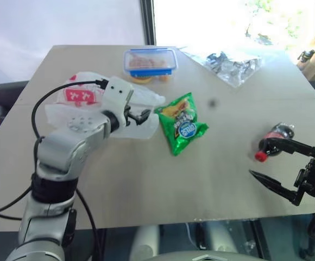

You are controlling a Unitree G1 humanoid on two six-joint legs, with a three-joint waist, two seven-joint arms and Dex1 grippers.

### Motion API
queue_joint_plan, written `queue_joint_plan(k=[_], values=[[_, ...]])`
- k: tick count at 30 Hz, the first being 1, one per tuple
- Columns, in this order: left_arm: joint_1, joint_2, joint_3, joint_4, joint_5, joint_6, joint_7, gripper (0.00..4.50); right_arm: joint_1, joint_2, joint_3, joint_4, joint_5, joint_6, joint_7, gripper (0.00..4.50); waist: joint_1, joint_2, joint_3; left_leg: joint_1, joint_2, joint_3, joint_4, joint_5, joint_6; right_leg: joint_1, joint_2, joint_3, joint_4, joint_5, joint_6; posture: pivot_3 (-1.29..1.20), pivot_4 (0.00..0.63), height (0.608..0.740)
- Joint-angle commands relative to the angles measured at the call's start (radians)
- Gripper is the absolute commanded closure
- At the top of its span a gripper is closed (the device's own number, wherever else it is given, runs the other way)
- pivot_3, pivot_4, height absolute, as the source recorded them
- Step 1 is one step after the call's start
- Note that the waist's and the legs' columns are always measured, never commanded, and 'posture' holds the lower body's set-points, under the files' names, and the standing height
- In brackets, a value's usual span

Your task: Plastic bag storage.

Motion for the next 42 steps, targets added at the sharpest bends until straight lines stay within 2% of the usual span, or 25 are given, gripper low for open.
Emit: queue_joint_plan(k=[1, 3, 5, 9, 13, 16, 20, 24, 31, 32, 35, 39, 40, 41, 42], values=[[-0.04, 0.008, -0.063, 0.062, 0.092, -0.007, -0.005, 0.0, 0.001, 0.009, -0.005, -0.021, -0.004, -0.027, -0.01, 0.08, 0.001, 0.0, 0.0, 0.0, 0.0, 0.0, 0.0, 0.0, 0.0, 0.0, 0.0, 0.0, 0.0, 0.0, 0.0, 0.0, 0.15, 0.74], [-0.034, 0.039, -0.145, 0.1, 0.148, -0.059, -0.059, 0.0, 0.011, 0.018, 0.001, -0.016, -0.007, -0.042, 0.001, 0.08, 0.001, 0.0, 0.0, 0.0, -0.001, 0.0, 0.0, 0.0, 0.0, 0.0, 0.0, 0.0, 0.0, 0.0, 0.0, 0.0, 0.15, 0.74], [-0.003, 0.07, -0.174, 0.08, 0.178, -0.093, -0.094, 0.0, 0.027, 0.025, 0.002, -0.013, -0.016, -0.063, 0.023, 0.08, 0.001, 0.0, 0.0, 0.0, -0.001, 0.0, 0.0, 0.0, 0.0, 0.0, 0.0, 0.0, 0.0, 0.0, 0.0, 0.0, 0.15, 0.74], [0.115, 0.166, -0.142, -0.009, 0.198, -0.122, -0.169, 0.0, 0.038, 0.036, -0.015, -0.021, 0.008, -0.08, 0.028, 0.08, -0.006, 0.0, 0.0, 0.0, 0.001, 0.0, -0.002, 0.0, 0.0, -0.001, -0.001, 0.001, 0.0, 0.0, 0.0, 0.0, 0.15, 0.74], [0.215, 0.201, -0.072, -0.054, 0.203, -0.148, -0.198, 0.0, 0.052, 0.045, -0.029, -0.012, 0.004, -0.116, 0.047, 0.08, 0.0, 0.0, 0.0, 0.001, 0.002, -0.001, -0.002, 0.0, 0.0, -0.001, -0.001, 0.0, 0.0, 0.0, 0.0, 0.0, 0.15, 0.74], [0.255, 0.183, -0.02, -0.074, 0.211, -0.209, -0.205, 0.0, 0.054, 0.043, -0.028, 0.012, -0.011, -0.148, 0.074, 0.08, 0.005, -0.001, 0.0, 0.001, 0.001, 0.0, -0.001, 0.0, 0.0, 0.0, -0.002, 0.0, 0.0, 0.0, 0.0, 0.0, 0.15, 0.74], [0.216, 0.147, -0.012, -0.075, 0.215, -0.247, -0.221, 0.0, 0.044, 0.025, -0.043, 0.059, -0.019, -0.175, 0.109, 0.08, 0.005, -0.001, 0.0, 0.0, 0.001, 0.0, 0.001, 0.0, 0.0, 0.0, -0.002, 0.0, 0.0, -0.001, -0.001, 0.0, 0.15, 0.74], [0.171, 0.12, -0.092, -0.023, 0.283, -0.277, -0.226, 0.0, 0.027, 0.011, -0.044, 0.084, -0.018, -0.183, 0.121, 0.08, 0.003, -0.001, 0.0, 0.0, -0.001, 0.001, 0.001, 0.0, 0.0, 0.001, -0.002, 0.0, 0.001, 0.0, 0.0, 0.0, 0.15, 0.74], [0.055, 0.014, -0.274, 0.154, 0.491, -0.324, -0.156, 0.0, 0.02, 0.014, -0.032, 0.067, -0.018, -0.168, 0.093, 0.08, 0.003, 0.0, 0.0, 0.0, -0.002, 0.0, 0.001, 0.0, 0.0, 0.001, -0.001, -0.001, 0.001, 0.0, 0.0, 0.0, 0.15, 0.74], [0.053, -0.009, -0.277, 0.177, 0.506, -0.336, -0.144, 0.52, 0.017, 0.012, -0.031, 0.063, -0.016, -0.164, 0.087, 0.0, 0.003, 0.0, 0.0, 0.0, -0.002, 0.0, 0.001, 0.0, 0.0, 0.001, -0.002, 0.0, 0.001, 0.0, 0.0, 0.0, 0.15, 0.74], [0.061, -0.031, -0.285, 0.233, 0.57, -0.459, -0.123, 1.7, 0.008, 0.002, -0.032, 0.05, -0.002, -0.147, 0.072, 0.0, 0.001, 0.0, 0.0, 0.0, -0.002, 0.0, 0.001, 0.0, 0.0, 0.0, -0.002, 0.0, 0.001, 0.0, 0.0, 0.0, 0.15, 0.74], [0.084, -0.042, -0.208, 0.227, 0.556, -0.528, -0.139, 3.64, -0.009, -0.005, -0.028, 0.033, 0.026, -0.128, 0.056, 0.0, 0.002, 0.0, 0.0, 0.0, -0.001, -0.001, 0.001, 0.0, 0.0, 0.0, -0.001, -0.001, 0.002, 0.0, 0.0, 0.0, 0.15, 0.74], [0.096, -0.04, -0.189, 0.212, 0.55, -0.54, -0.145, 4.24, -0.017, -0.006, -0.026, 0.028, 0.039, -0.122, 0.05, 0.0, 0.001, 0.0, 0.0, 0.0, -0.001, 0.0, 0.001, 0.0, 0.0, 0.0, -0.001, -0.001, 0.002, 0.0, 0.0, 0.0, 0.15, 0.74], [0.117, -0.039, -0.16, 0.186, 0.539, -0.545, -0.15, 4.46, -0.029, -0.006, -0.022, 0.026, 0.051, -0.12, 0.045, 0.0, -0.001, 0.0, 0.0, 0.0, -0.001, 0.0, 0.001, 0.0, 0.0, 0.0, -0.002, 0.0, 0.002, 0.0, 0.0, 0.0, 0.15, 0.74], [0.139, -0.036, -0.133, 0.158, 0.53, -0.549, -0.156, 4.46, -0.039, -0.006, -0.016, 0.023, 0.059, -0.118, 0.041, 0.0, 0.0, 0.0, 0.0, 0.0, -0.001, -0.001, 0.001, 0.0, 0.0, 0.0, -0.002, 0.0, 0.002, 0.0, 0.0, 0.0, 0.15, 0.74]])
